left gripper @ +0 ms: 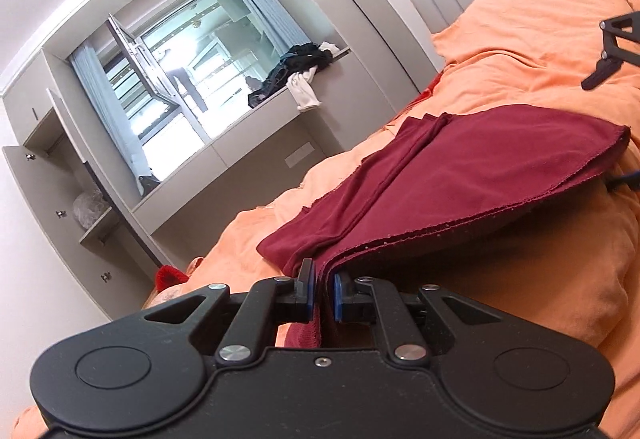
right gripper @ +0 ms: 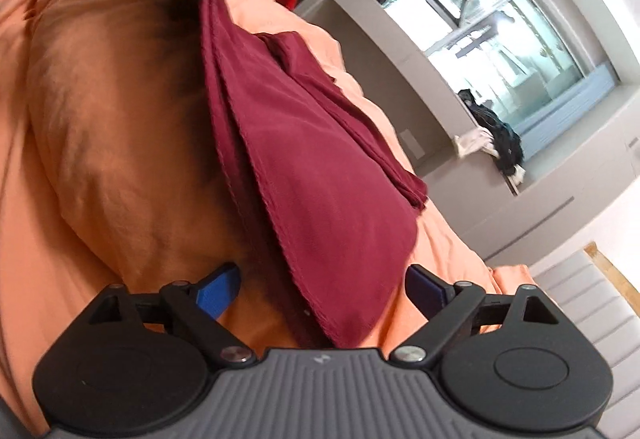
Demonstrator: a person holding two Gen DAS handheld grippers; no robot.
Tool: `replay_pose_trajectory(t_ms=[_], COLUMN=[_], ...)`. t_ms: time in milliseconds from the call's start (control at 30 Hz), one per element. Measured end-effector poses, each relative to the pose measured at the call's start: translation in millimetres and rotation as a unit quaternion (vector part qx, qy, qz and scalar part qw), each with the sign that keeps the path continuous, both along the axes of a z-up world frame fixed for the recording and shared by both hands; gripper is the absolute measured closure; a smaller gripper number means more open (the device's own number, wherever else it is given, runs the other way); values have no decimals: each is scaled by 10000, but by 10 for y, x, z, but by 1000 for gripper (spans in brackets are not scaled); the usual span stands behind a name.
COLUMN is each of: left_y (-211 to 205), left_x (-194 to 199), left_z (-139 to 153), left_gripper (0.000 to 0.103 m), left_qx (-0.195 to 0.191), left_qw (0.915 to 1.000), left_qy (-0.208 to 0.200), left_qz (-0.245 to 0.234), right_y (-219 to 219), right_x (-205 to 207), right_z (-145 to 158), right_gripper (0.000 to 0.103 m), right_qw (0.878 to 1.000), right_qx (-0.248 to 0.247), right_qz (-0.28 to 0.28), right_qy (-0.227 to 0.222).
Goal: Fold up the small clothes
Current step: 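Close the left tool on the hem while the right tool grasps the hem too, then lift the hem with both tools and fold it toward the collar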
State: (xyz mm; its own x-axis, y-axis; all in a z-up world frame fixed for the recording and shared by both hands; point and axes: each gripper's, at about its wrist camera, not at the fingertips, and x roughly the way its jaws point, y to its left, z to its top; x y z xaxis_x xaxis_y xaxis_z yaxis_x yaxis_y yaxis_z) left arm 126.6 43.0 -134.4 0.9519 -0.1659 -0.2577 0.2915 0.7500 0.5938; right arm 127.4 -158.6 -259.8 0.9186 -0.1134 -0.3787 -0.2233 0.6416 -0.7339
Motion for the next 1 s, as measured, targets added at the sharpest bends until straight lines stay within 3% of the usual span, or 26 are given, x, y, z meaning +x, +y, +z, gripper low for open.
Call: replay_pose_trajectory(t_ms=[33, 67, 167, 233, 300, 500, 700, 900, 1000], left_y=[0, 2, -19, -6, 28, 114, 184, 277, 272], left_x=[-5, -15, -54, -57, -55, 13, 224, 757, 1184], left_z=[-14, -34, -95, -104, -103, -64, 212, 686, 901], left_gripper=[93, 93, 93, 94, 94, 97, 98, 98, 98], left_qx=[17, 53, 223, 198, 133, 72, -317, -572, -451], left_qw=[10000, 9999, 9993, 9992, 9992, 9965, 9924, 9891, 9878], left_qy=[47, 101, 177, 231, 302, 801, 1168, 1343, 1472], left_qz=[-49, -105, -232, -242, -211, -221, -220, -181, -229], right_y=[-18, -38, -82, -109, -134, -267, -489, -600, -665], right_x=[-11, -27, 2, 84, 113, 100, 365, 958, 1424], right_z=[22, 44, 90, 91, 84, 438, 1119, 1773, 2057], right_gripper=[15, 24, 62, 67, 89, 92, 94, 95, 95], right_qw=[10000, 9999, 9996, 9999, 9991, 9946, 9769, 9635, 9549], right_qx=[7, -10, -166, -158, -193, 230, 1010, 1406, 1679], right_qz=[-26, -29, -19, 20, 166, 559, 901, 959, 885], right_qy=[-47, -113, -215, 63, 353, 844, 1651, 2067, 2282])
